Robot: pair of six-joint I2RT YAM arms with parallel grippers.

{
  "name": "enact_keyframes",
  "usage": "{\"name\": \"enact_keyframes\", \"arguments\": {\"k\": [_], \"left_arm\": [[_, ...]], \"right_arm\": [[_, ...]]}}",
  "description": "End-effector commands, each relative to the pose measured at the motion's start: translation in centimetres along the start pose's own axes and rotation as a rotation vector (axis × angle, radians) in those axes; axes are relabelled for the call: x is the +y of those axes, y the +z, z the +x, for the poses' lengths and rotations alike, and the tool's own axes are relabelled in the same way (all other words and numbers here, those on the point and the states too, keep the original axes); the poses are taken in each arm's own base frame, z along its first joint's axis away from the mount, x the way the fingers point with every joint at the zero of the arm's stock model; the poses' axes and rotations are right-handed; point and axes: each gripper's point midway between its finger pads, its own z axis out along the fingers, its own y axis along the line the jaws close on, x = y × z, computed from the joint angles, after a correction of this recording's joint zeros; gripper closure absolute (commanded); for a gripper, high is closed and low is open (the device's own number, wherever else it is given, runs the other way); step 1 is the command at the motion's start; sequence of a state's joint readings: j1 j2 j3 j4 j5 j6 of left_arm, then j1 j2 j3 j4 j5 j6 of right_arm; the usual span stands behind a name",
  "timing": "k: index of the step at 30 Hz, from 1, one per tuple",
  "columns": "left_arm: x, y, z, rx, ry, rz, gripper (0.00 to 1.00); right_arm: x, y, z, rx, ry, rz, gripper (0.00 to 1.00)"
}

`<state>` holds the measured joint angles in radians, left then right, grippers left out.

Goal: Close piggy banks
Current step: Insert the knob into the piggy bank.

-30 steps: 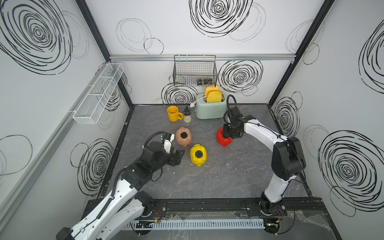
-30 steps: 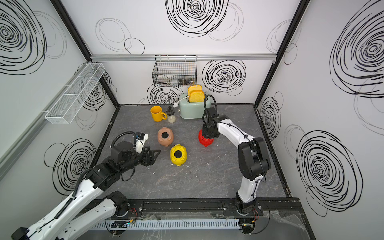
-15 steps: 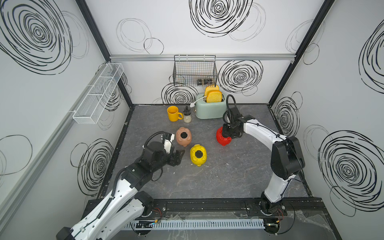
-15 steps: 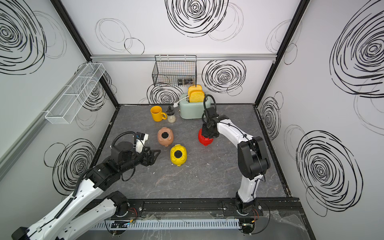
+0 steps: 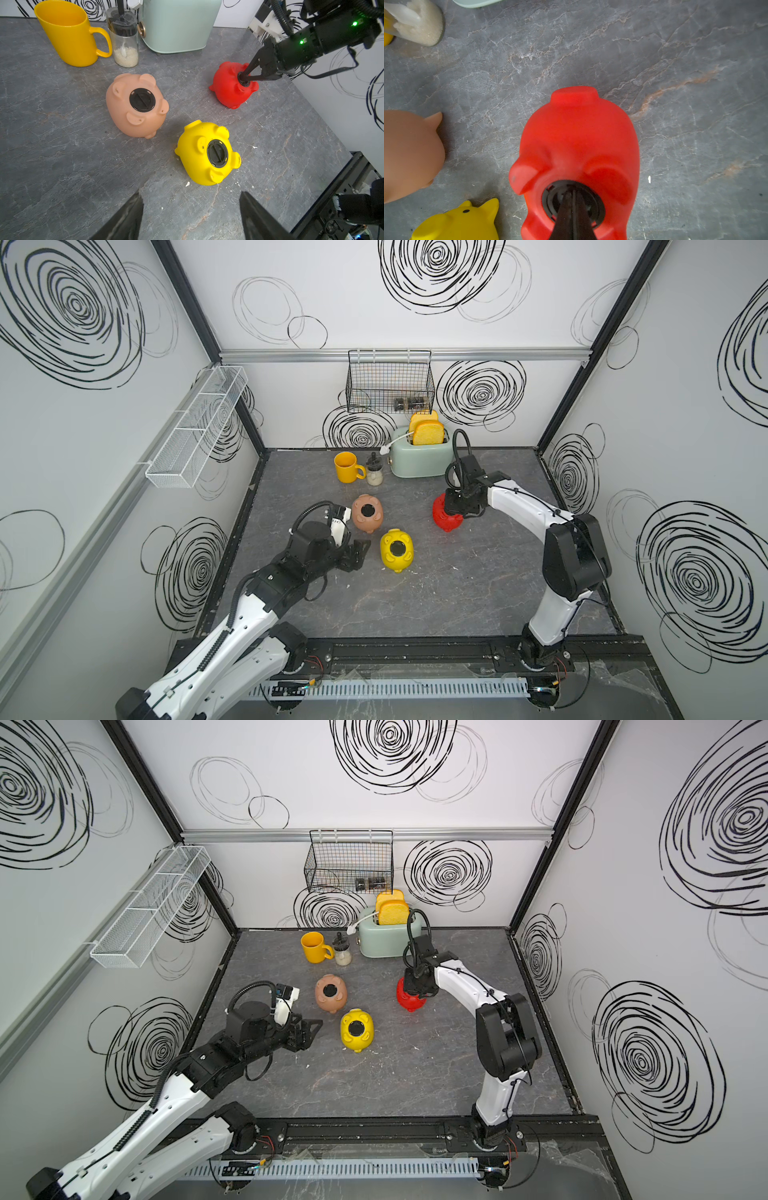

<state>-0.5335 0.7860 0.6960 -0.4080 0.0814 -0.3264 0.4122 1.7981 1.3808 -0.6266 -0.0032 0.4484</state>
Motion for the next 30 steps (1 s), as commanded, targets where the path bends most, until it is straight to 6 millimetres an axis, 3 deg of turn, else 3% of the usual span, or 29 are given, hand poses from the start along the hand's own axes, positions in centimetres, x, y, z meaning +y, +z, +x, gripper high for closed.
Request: {"name": "enact_keyframes", "arguments": {"k": [1, 7, 13, 30], "left_arm": [[-1.6, 0.2, -2.9, -0.064, -0.029, 0.067, 0.23], [-4.3, 2.4, -5.5, -0.082, -0.066, 0.152, 0.23], [-6.0, 5.3, -6.8, -0.058, -0.099, 0.193, 0.24], [-8.1, 12.9, -9.8, -0.051, -0.149, 0.249, 0.23]], "right_arm": [[-1.9, 1.9, 2.2, 0.063, -0.064, 0.103, 1.00], [-2.2, 1.7, 2.0, 0.056, -0.120, 0.157, 1.00], [-1.7, 2.1, 2.4, 0.089, -0.021, 0.073, 1.00], [-0.5, 2.2, 3.1, 0.146, 0.031, -0.019, 1.00]]}}
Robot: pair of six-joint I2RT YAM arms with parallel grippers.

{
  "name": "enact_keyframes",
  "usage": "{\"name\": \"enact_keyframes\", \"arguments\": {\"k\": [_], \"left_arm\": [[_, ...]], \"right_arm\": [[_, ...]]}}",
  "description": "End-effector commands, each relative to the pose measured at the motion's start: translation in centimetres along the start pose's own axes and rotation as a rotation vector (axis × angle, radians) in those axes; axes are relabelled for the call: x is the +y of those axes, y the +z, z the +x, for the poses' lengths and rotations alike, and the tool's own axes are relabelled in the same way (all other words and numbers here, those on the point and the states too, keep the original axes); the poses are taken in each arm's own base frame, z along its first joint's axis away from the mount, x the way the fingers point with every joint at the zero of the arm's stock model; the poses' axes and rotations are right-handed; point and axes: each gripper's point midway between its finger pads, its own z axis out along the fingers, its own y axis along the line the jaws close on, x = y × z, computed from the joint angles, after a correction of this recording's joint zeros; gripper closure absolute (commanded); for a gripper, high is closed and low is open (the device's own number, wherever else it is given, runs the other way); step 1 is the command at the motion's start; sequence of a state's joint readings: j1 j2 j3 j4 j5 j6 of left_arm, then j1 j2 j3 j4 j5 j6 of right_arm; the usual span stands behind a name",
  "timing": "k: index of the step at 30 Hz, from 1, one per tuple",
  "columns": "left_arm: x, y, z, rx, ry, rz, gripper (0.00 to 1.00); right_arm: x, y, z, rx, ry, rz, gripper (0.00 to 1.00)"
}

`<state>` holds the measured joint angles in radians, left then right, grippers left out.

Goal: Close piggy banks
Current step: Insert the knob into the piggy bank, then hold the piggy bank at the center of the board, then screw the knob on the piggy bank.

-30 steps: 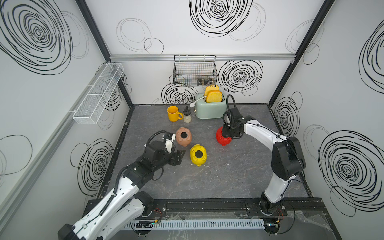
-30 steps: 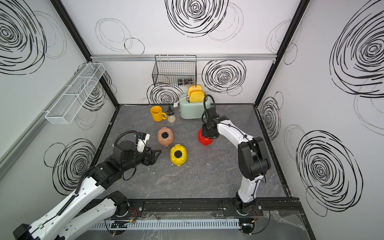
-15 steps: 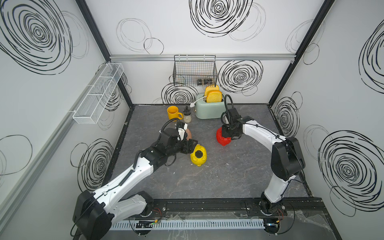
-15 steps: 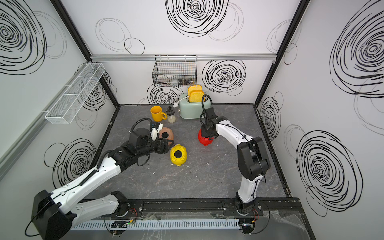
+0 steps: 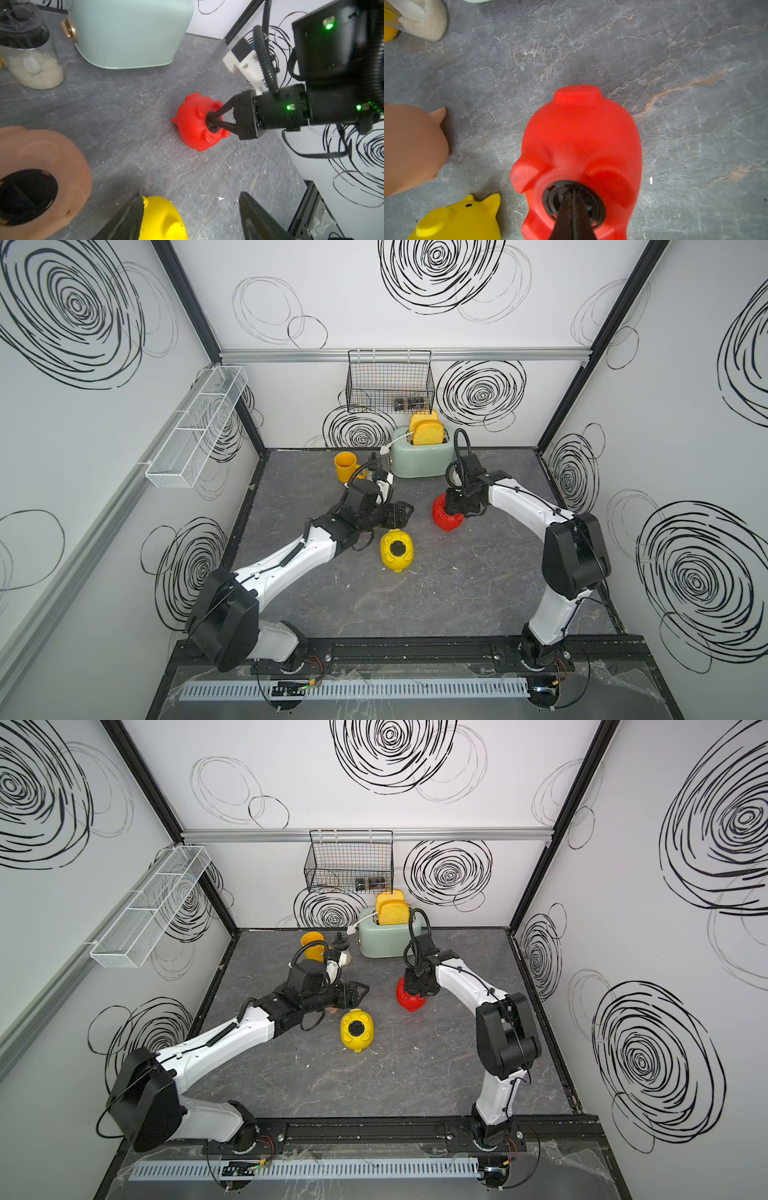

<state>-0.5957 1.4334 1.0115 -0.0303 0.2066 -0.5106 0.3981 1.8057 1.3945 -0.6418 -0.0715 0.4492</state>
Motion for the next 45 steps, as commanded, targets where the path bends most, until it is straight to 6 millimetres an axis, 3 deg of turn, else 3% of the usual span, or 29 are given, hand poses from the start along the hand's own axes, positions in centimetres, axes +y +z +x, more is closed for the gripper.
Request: {"name": "enact_keyframes", "arguments": {"k": [1, 11, 20, 30, 37, 45], "left_arm": [[-2.2, 1.2, -3.1, -0.079, 0.004, 0.080, 0.23], [-1.7, 8.4, -3.8, -0.007, -0.021, 0.162, 0.21], [-0.2, 13.0, -3.9, 0.023, -0.055, 0.210, 0.20], [-1.0, 16.2, -3.9, 0.034, -0.050, 0.256, 0.19], [-1.8, 19.0, -2.1, 0.082, -0.052, 0.283, 0.19], [-1.3, 20.6, -0.3, 0.128, -0.061, 0.271, 0.20]], "right_arm": [[-1.4, 2.3, 2.7, 0.104, 0.021, 0.037, 1.00], [-3.1, 2.1, 3.4, 0.114, -0.003, 0.063, 1.00], [-3.6, 2.4, 4.7, 0.153, -0.053, 0.066, 1.00], [-4.3, 2.7, 5.8, 0.183, -0.070, 0.085, 1.00], [-4.5, 2.2, 5.5, 0.173, -0.074, 0.095, 1.00], [-4.0, 2.3, 5.7, 0.185, -0.082, 0.061, 1.00]]}}
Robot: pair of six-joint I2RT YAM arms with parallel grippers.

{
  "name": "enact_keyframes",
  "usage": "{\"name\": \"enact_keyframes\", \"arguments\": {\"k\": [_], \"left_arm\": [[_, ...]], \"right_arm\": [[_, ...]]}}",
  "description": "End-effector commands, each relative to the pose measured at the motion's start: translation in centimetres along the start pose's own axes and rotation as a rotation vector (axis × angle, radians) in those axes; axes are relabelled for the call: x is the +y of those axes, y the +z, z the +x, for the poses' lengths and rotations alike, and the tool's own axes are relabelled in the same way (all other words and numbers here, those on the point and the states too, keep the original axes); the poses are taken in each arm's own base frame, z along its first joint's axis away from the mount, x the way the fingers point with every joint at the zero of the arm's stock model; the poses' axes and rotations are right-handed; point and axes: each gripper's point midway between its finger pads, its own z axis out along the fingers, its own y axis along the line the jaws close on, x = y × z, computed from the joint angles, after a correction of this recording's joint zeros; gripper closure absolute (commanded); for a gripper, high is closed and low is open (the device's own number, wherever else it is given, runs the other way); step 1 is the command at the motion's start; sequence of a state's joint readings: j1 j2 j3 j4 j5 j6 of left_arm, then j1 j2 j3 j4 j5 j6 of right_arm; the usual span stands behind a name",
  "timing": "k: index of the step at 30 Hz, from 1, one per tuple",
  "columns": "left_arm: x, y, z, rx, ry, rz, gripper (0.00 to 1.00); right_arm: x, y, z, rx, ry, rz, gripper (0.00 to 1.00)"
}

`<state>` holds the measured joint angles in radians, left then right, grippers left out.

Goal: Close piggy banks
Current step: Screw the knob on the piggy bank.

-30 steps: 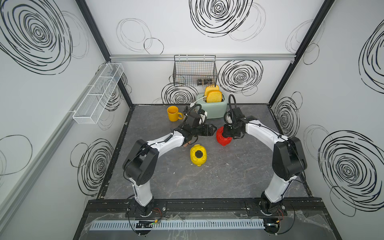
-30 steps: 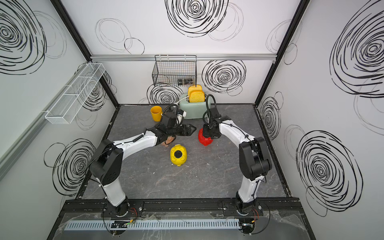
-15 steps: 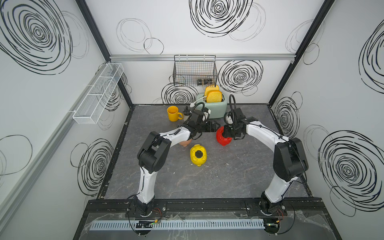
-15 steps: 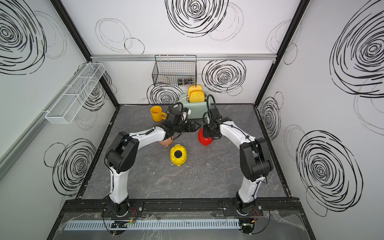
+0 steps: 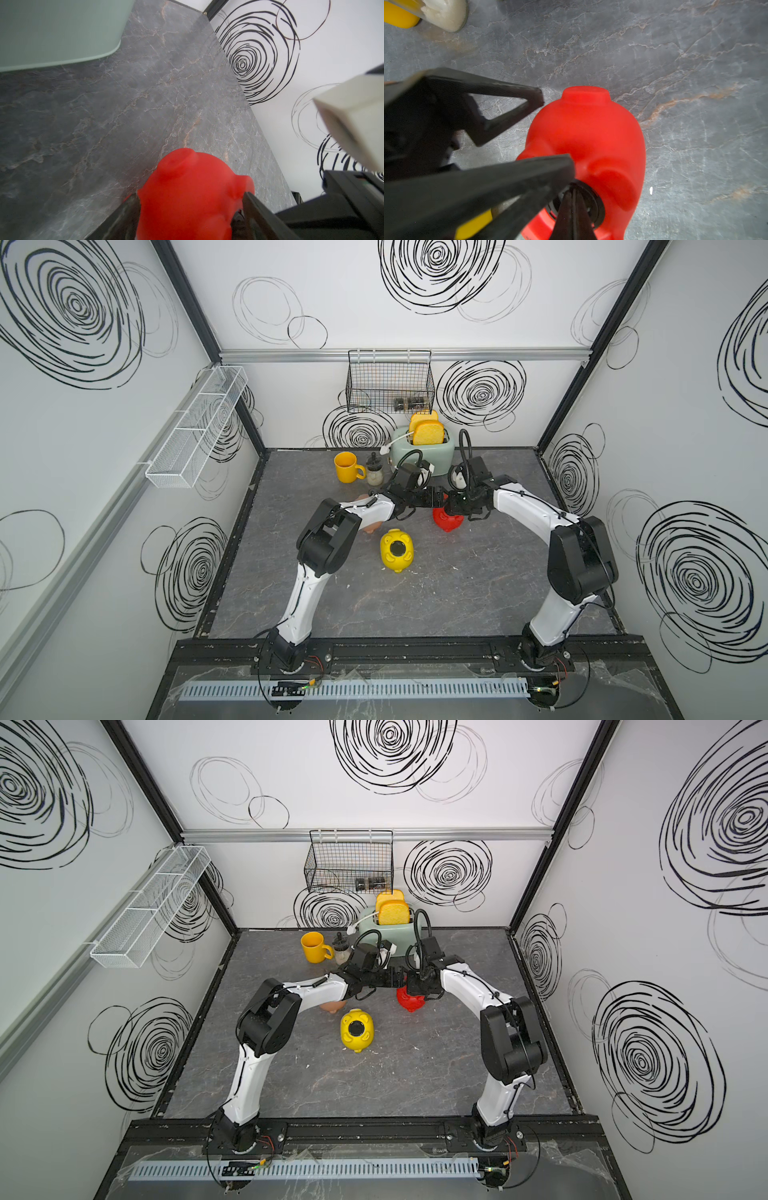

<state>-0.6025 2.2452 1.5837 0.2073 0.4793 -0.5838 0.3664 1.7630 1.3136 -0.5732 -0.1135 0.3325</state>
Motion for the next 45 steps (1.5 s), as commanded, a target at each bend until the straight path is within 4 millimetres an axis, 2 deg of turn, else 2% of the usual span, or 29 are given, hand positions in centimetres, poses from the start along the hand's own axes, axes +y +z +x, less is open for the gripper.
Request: {"name": "enact_keyframes", "arguments": {"k": [1, 9, 22, 33, 40, 45], "left_arm": [[-0.8, 0.3, -0.7, -0.012, 0.009, 0.031, 0.20], [0.0, -1.0, 0.5, -0.005, -0.019, 0.015, 0.28], [-0.9, -2.4, 1.8, 0.007, -0.049, 0.034, 0.33], [-0.9, -2.2, 0.0, -0.013, -0.042, 0.039, 0.31], [-0.8, -1.4, -1.3, -0.012, -0.028, 0.056, 0.30], [-0.6, -0.8, -1.3, -0.011, -0.046, 0.082, 0.30]], "right_arm": [[-2.8, 2.0, 5.5, 0.205, 0.011, 0.092, 1.00], [-3.4, 1.6, 4.9, 0.195, 0.019, 0.105, 1.00], [-4.3, 1.1, 4.5, 0.199, 0.009, 0.142, 1.00], [-4.4, 1.5, 4.0, 0.198, -0.019, 0.147, 1.00], [-4.0, 2.6, 4.7, 0.247, -0.118, 0.162, 1.00], [-3.5, 2.5, 4.8, 0.249, -0.188, 0.153, 1.00]]}}
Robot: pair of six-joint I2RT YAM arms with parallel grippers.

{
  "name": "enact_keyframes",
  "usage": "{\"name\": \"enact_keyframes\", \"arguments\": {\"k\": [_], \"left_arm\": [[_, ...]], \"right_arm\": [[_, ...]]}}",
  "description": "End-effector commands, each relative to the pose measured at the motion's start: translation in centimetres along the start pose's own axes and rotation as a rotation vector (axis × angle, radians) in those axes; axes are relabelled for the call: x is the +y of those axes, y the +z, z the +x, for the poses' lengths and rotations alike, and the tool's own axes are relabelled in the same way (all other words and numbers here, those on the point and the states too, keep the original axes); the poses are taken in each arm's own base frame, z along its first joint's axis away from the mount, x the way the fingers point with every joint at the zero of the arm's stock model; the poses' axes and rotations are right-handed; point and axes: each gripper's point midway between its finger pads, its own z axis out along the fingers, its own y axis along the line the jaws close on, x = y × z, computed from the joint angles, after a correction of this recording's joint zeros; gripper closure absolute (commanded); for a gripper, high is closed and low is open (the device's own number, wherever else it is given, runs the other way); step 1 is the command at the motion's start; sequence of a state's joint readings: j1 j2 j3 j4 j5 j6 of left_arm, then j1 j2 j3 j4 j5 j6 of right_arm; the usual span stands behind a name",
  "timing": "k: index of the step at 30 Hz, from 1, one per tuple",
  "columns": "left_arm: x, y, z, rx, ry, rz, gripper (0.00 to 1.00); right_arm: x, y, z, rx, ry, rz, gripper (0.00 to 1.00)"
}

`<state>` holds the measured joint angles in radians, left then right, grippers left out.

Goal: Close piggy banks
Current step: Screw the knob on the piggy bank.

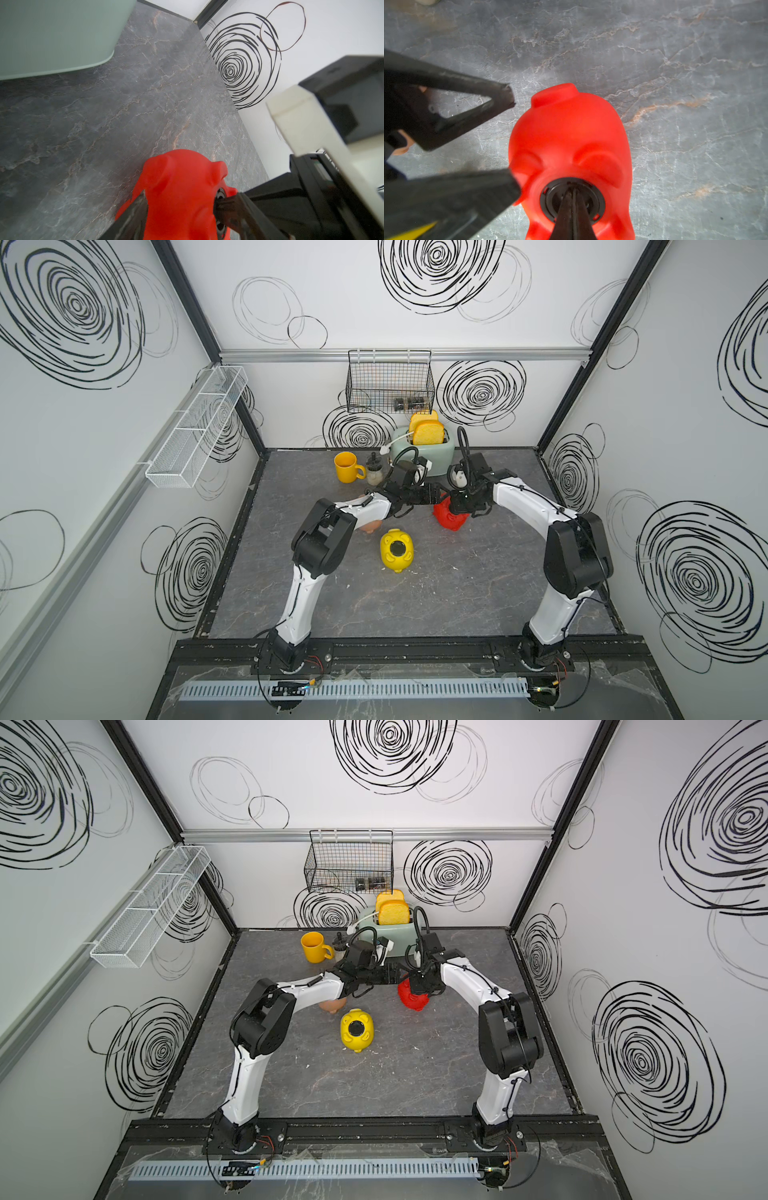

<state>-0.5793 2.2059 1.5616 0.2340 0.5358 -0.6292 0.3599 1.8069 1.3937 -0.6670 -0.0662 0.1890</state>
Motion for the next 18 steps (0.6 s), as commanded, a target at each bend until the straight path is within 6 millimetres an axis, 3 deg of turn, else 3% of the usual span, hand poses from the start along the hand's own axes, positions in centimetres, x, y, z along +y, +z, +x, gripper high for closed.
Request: {"name": "enact_keyframes", "arguments": {"k": [1, 18], "left_arm": [[0.4, 0.9, 0.1, 0.009, -0.014, 0.035, 0.29], [1.2, 2.2, 2.3, 0.060, -0.034, 0.055, 0.31]], "right_arm": [[-1.5, 2.8, 5.3, 0.203, -0.081, 0.082, 1.00], [-0.3, 3.5, 6.3, 0.220, -0.229, 0.064, 0.99]]}}
